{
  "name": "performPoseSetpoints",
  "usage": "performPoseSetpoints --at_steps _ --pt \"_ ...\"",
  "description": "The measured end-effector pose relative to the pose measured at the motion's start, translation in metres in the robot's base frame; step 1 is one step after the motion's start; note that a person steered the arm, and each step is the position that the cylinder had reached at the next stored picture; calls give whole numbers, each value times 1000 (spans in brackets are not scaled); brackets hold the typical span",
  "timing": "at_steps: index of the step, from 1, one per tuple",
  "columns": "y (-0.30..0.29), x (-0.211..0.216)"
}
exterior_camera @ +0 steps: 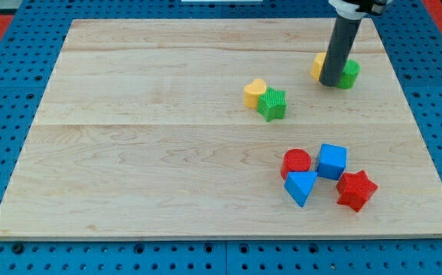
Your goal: Separate the yellow hexagon and green circle
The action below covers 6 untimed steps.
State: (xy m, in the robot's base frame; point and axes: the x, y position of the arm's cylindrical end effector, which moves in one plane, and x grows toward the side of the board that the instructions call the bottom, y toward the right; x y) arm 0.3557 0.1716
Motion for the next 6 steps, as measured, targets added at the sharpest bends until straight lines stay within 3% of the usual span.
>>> performPoseSetpoints --at_steps 1,2,3,6 --pt "4 35" --pt "53 31" --pt "66 10" --pt "-36 -76"
